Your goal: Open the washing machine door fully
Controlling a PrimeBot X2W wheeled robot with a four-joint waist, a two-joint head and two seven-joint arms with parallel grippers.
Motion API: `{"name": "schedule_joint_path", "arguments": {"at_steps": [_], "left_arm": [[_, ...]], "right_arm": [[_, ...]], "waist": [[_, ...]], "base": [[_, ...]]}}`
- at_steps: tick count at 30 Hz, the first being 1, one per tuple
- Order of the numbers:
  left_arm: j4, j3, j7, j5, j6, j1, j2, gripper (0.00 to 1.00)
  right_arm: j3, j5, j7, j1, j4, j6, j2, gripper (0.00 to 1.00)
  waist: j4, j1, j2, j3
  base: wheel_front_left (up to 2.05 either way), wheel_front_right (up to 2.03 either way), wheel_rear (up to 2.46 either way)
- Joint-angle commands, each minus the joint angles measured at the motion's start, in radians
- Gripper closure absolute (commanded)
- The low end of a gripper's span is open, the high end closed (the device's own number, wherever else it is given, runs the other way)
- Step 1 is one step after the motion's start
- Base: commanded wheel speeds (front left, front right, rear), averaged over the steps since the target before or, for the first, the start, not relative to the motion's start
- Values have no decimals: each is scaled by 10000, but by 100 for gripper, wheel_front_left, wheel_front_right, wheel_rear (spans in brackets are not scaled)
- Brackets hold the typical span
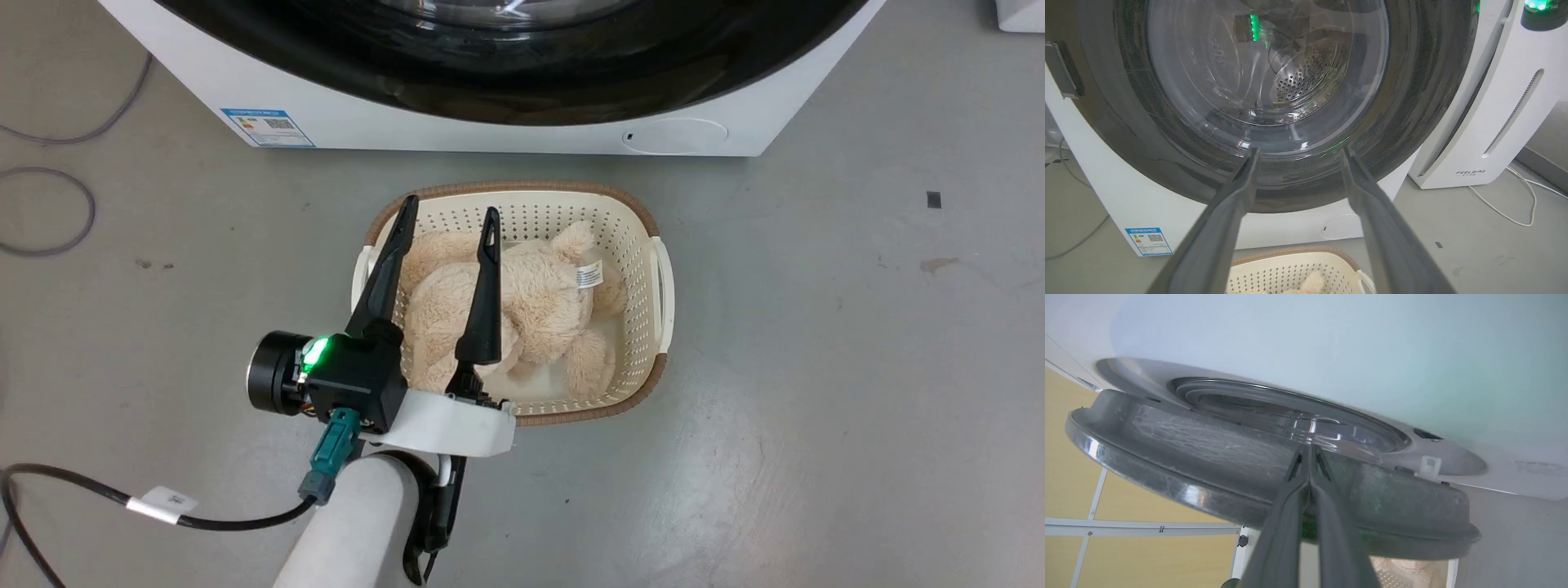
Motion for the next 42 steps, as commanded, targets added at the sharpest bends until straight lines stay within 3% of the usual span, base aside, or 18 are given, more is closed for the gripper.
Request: {"name": "schedule_joint_path", "arguments": {"at_steps": [1, 17, 28, 42], "left_arm": [[48, -31, -55, -45, 83, -139, 41, 0], [592, 60, -55, -139, -45, 482, 41, 0], [1193, 607, -55, 47, -379, 1753, 60, 0], [1601, 988, -55, 285, -725, 2638, 162, 0]], "right_arm": [[88, 33, 197, 228, -72, -6, 107, 100], [274, 604, 1333, 2135, -1047, -6, 94, 100], [504, 1212, 1534, 4566, -1978, -6, 455, 100], [955, 1805, 1264, 6681, -3689, -6, 901, 100]], "waist": [[6, 0, 0, -30], [83, 0, 0, -1466], [276, 0, 0, -3252], [436, 0, 0, -4085]], "base": [[0, 0, 0], [0, 0, 0], [0, 0, 0], [0, 0, 0]]}}
